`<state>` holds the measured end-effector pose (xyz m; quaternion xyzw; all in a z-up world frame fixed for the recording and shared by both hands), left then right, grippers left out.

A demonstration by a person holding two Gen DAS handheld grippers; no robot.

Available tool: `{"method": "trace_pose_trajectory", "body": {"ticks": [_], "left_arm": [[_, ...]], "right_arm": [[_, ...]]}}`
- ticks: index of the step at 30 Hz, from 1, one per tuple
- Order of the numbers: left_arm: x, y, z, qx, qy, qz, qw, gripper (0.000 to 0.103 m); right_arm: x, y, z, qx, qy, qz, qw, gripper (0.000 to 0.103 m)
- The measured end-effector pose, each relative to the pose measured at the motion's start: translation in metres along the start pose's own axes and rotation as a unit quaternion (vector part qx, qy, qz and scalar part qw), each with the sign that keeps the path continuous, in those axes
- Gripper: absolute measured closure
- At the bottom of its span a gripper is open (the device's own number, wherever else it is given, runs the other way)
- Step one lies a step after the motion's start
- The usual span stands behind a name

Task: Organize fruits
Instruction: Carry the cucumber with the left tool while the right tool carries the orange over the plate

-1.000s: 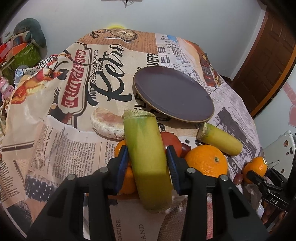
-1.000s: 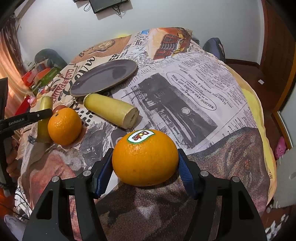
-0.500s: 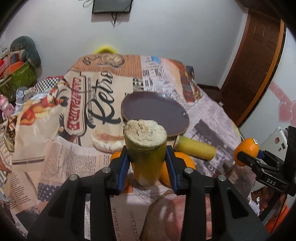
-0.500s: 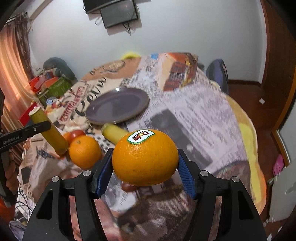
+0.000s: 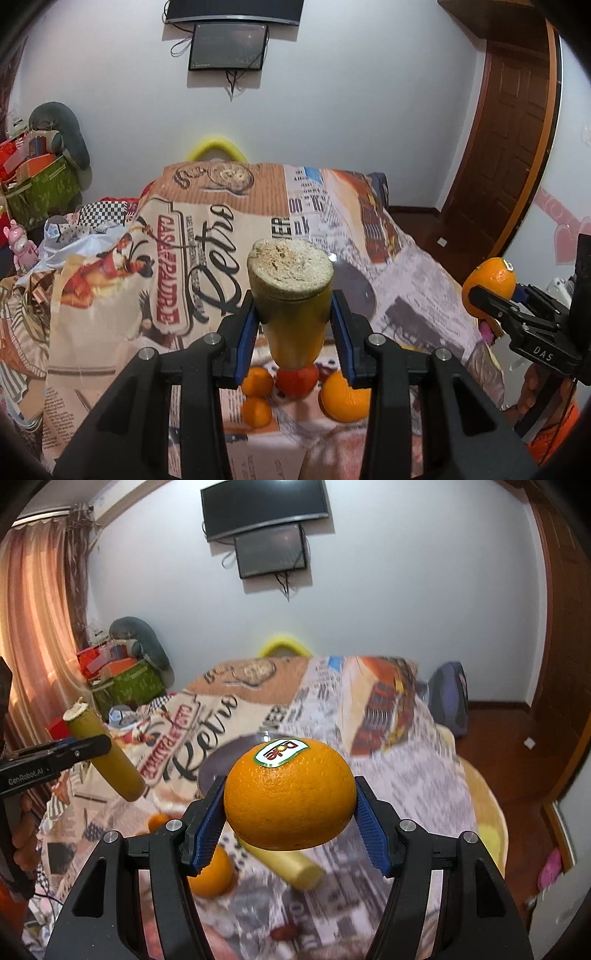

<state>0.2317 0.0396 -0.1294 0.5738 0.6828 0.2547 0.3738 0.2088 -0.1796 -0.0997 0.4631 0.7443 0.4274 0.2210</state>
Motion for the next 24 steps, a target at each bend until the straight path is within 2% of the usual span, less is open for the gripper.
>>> {"method": "trace_pose_trajectory", "body": {"ticks": [6, 13, 18, 24], "left_arm": [[0.0, 0.017, 0.013, -0.004, -0.001, 0.007, 1.0, 0.065], [-0.008, 0.029, 0.033, -0.004, -0.008, 0.02, 0.9998, 0.065], [-0.011, 0.03, 0.063, 0.023, -0.013, 0.031, 0.9992, 0.065], [-0.007, 0.021, 0.104, 0.064, -0.012, 0.03, 0.9974, 0.065]], "right_arm": [[0.004, 0.022, 0.011, -0.022, -0.001, -0.014, 1.0, 0.041], [0.007, 0.038, 0.039, -0.024, 0.002, -0.032, 0.999, 0.041], [0.005, 0.041, 0.063, -0.017, 0.006, -0.036, 0.999, 0.041], [0.001, 0.034, 0.1, 0.016, 0.001, -0.05, 0.999, 0.041]]}}
Point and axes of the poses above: each gripper's, at about its wrist camera, not at the fingertips, and z roughly the way its jaws point, x to its left, y to its top, the point moved 4 cm from there along z, roughly the way its jaws point, and after that the axes turned 6 degrees about -z, right-handed, at the moved point
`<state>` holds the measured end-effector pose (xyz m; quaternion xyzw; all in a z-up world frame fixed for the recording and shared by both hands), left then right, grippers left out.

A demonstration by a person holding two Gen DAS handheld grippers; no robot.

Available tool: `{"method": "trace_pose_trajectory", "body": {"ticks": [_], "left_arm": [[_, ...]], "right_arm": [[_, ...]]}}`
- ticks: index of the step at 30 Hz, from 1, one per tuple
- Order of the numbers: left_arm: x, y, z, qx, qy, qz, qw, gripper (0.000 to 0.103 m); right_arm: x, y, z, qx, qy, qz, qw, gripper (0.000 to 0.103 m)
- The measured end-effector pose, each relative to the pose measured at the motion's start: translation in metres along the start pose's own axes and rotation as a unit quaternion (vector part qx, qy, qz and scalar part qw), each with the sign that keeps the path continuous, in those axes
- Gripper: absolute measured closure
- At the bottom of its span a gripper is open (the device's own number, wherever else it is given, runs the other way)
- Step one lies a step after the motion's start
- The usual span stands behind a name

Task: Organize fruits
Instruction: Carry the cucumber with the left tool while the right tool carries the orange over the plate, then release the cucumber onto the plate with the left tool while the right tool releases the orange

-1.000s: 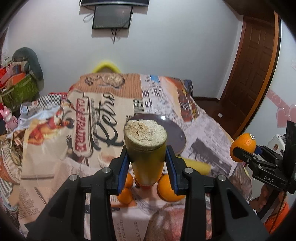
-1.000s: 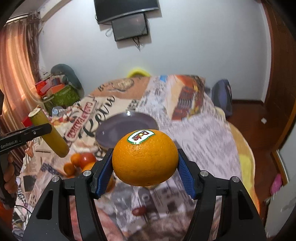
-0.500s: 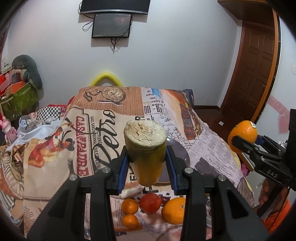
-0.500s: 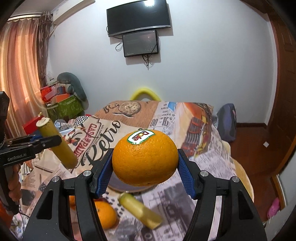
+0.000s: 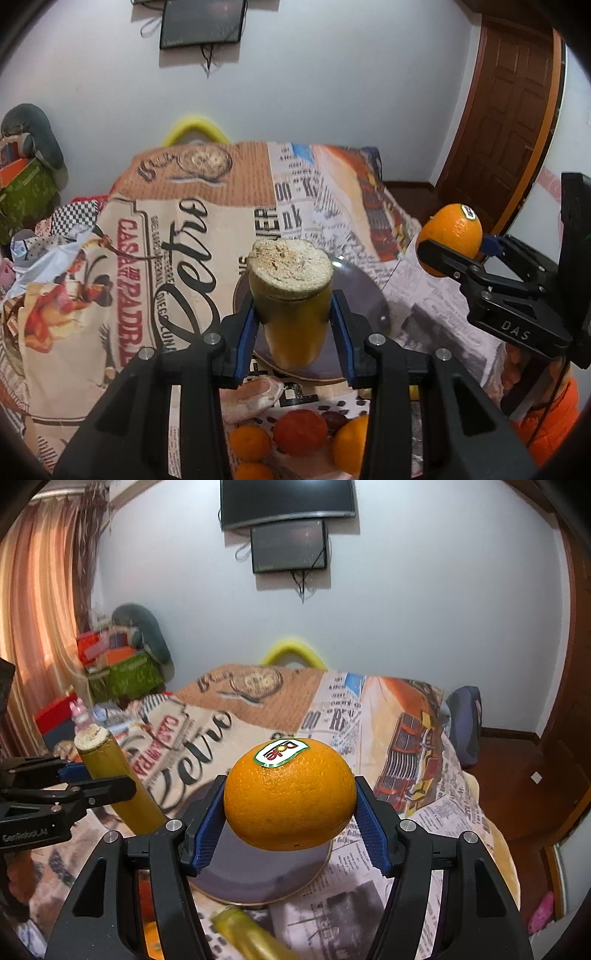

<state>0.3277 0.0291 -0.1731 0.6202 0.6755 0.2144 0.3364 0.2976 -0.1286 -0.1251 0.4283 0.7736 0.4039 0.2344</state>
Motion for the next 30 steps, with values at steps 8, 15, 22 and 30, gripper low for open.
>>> {"method": "trace_pose_trajectory", "body": {"ticks": [8, 15, 22, 30], "left_arm": [[0.018, -0.002, 0.052, 0.052, 0.003, -0.017, 0.9985, 0.065], [0.022, 0.007, 0.077, 0.068, -0.004, -0.025, 0.9973, 0.065], [0.022, 0.013, 0.098, 0.085, -0.002, -0.025, 0.9961, 0.065], [0.031, 0.017, 0.117, 0.107, -0.006, -0.051, 0.993, 0.065]], "right_arm": [[-0.007, -0.014, 0.047, 0.048, 0.013, 0.001, 0.999, 0.041], [-0.008, -0.018, 0.084, 0.089, 0.027, -0.008, 0.996, 0.041], [-0.007, -0.028, 0.11, 0.134, 0.045, -0.01, 0.99, 0.041], [-0.004, -0.035, 0.124, 0.173, 0.053, -0.023, 0.983, 0.04]]}}
Point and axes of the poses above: each gripper's, at about its wrist camera, not at the fingertips, and z roughly the way its jaws point, x to its left, y to its top, the point moved 4 cm from there along z, roughly the way its jaws point, and after that the axes turned 6 degrees about -z, right-handed, at the moved point
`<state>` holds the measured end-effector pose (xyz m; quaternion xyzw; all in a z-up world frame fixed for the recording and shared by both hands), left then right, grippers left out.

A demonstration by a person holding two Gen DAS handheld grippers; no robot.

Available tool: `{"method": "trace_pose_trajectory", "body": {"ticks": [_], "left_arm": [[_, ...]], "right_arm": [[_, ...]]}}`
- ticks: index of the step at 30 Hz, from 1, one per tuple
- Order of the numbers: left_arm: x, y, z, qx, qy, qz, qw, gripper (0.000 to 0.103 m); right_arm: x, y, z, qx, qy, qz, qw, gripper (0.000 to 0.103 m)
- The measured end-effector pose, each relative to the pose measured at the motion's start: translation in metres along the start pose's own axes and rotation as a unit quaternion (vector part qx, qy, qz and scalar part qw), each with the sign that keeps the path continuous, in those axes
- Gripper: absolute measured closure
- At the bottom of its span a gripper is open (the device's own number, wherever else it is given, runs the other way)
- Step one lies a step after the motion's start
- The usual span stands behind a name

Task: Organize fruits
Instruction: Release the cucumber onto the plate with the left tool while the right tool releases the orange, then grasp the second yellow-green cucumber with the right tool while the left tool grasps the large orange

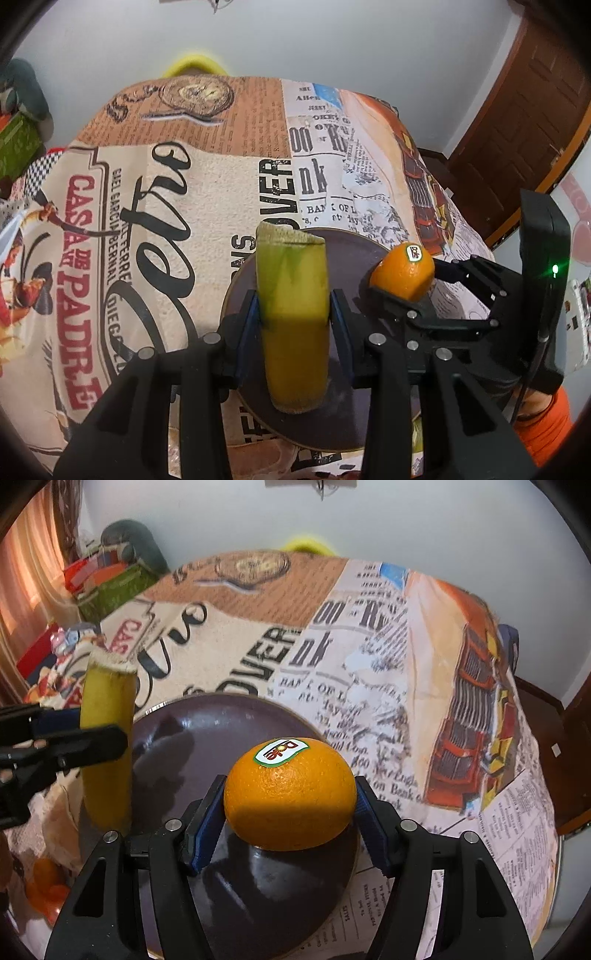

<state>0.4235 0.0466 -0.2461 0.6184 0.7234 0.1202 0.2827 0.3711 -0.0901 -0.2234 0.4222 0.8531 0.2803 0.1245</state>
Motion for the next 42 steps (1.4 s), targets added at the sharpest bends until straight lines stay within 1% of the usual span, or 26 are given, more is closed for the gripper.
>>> {"method": "trace_pose_trajectory", "body": {"ticks": [3, 4, 6, 8, 11, 20, 24, 27, 30, 33, 35, 39, 42], "left_arm": [[0.001, -0.003, 0.004, 0.008, 0.007, -0.001, 0.9999, 0.065], [0.002, -0.004, 0.005, 0.009, 0.009, -0.001, 0.9999, 0.065], [0.004, -0.006, 0.005, 0.009, 0.012, -0.005, 0.9999, 0.065], [0.007, -0.006, 0.002, 0.007, 0.012, -0.009, 0.9999, 0.065], [0.01, -0.007, -0.005, 0.001, 0.015, -0.013, 0.9998, 0.065], [0.003, -0.023, -0.057, -0.037, 0.034, 0.014, 0.9986, 0.065], [0.002, -0.035, -0.083, -0.052, 0.041, 0.021, 0.9976, 0.064], [0.002, -0.046, -0.098, -0.058, 0.045, 0.022, 0.9971, 0.06], [0.003, -0.06, -0.109, -0.061, 0.051, 0.024, 0.9966, 0.054], [0.001, -0.073, -0.114, -0.058, 0.057, 0.03, 0.9962, 0.048], [-0.001, -0.083, -0.113, -0.053, 0.062, 0.036, 0.996, 0.039], [-0.006, -0.096, -0.108, -0.041, 0.059, 0.044, 0.9964, 0.037], [-0.011, -0.104, -0.1, -0.03, 0.051, 0.039, 0.9975, 0.035]], "right_arm": [[-0.002, 0.0, -0.007, -0.009, -0.007, 0.005, 1.0, 0.038], [-0.003, 0.001, -0.011, -0.014, -0.008, 0.005, 1.0, 0.033], [-0.003, 0.0, -0.019, -0.023, -0.012, 0.002, 1.0, 0.028], [-0.002, -0.001, -0.028, -0.028, -0.02, -0.005, 0.999, 0.028], [0.0, -0.006, -0.044, -0.037, -0.019, -0.007, 0.999, 0.028], [0.013, -0.032, -0.094, -0.064, -0.008, 0.0, 0.998, 0.028], [0.021, -0.05, -0.108, -0.063, -0.01, -0.003, 0.998, 0.028], [0.027, -0.065, -0.114, -0.057, -0.008, -0.002, 0.998, 0.028], [0.033, -0.08, -0.116, -0.047, -0.012, -0.007, 0.999, 0.028], [0.038, -0.094, -0.111, -0.033, -0.007, -0.01, 0.999, 0.028], [0.041, -0.101, -0.103, -0.019, 0.001, -0.009, 1.0, 0.028], [0.043, -0.109, -0.085, 0.002, 0.008, -0.011, 1.0, 0.028], [0.042, -0.111, -0.074, 0.01, 0.009, -0.002, 1.0, 0.029]]}}
Point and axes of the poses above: each gripper's, at about its wrist camera, not at the fingertips, and z roughly the way its jaws point, x to its left, y to its top, the point moved 4 cm from there along z, roughly the way its jaws point, and after that the axes turned 6 degrees about -z, right-handed, at the moved point
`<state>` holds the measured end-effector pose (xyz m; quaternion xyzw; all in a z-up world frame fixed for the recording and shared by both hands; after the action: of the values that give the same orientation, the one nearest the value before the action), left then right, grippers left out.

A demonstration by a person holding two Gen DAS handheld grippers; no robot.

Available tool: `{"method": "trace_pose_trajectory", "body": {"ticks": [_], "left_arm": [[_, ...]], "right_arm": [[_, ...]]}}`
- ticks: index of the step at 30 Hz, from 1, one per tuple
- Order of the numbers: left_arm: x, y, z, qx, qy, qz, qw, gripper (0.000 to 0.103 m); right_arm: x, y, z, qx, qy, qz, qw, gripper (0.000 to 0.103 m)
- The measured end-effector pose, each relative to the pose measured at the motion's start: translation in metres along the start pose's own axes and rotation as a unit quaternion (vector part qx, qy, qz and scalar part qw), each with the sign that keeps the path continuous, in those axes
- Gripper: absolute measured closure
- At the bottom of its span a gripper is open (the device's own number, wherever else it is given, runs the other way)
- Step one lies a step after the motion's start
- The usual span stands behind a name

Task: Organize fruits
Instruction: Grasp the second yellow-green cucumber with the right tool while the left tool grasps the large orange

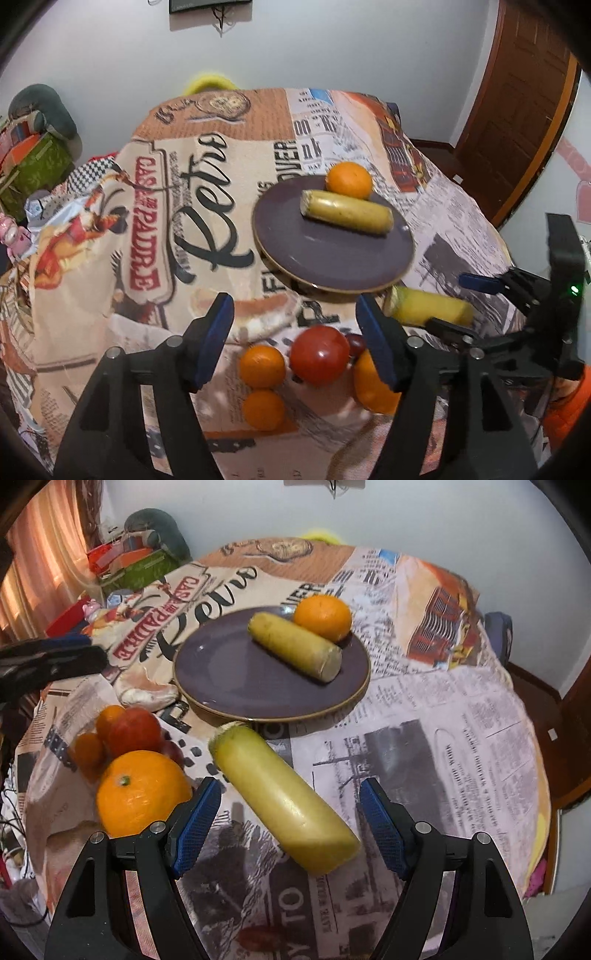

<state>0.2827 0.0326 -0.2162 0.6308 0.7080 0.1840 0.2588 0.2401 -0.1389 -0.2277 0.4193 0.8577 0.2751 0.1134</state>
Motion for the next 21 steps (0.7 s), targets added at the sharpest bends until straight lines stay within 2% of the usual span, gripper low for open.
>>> {"method": "trace_pose_trajectory", "body": {"ticks": [2, 5, 8, 13, 16, 21], "left_arm": [[-0.004, -0.005, 0.004, 0.009, -0.007, -0.003, 0.9999, 0.034], [-0.012, -0.013, 0.007, 0.018, -0.009, 0.001, 0.9998, 0.032], [-0.021, -0.02, 0.009, 0.023, -0.008, 0.008, 0.9997, 0.03], [-0.03, -0.032, 0.01, 0.032, -0.015, -0.005, 0.9994, 0.019], [-0.035, -0.039, 0.009, 0.038, -0.022, -0.01, 0.999, 0.019], [-0.05, -0.053, 0.01, 0.047, -0.025, 0.0, 0.9986, 0.019]], "right_arm": [[-0.002, 0.0, 0.006, 0.005, 0.01, 0.01, 1.0, 0.029], [0.001, -0.003, 0.011, 0.014, 0.033, 0.012, 0.999, 0.039], [0.004, -0.007, 0.011, 0.019, 0.026, -0.002, 0.999, 0.042], [-0.009, -0.018, -0.004, 0.01, 0.007, 0.016, 1.0, 0.065], [-0.022, -0.031, -0.014, 0.012, 0.001, 0.041, 0.999, 0.067], [-0.028, -0.048, -0.027, 0.023, -0.006, 0.043, 0.999, 0.067]]}}
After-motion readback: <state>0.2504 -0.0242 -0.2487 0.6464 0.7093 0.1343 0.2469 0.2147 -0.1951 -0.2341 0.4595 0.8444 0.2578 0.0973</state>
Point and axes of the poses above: each gripper's, at about its wrist camera, not at the fingertips, and z roughly the way its jaws point, x to its left, y to its top, the point moved 4 cm from there along z, roughly the way its jaws point, and after that the axes turned 6 degrees about -z, right-handed, at the moved point
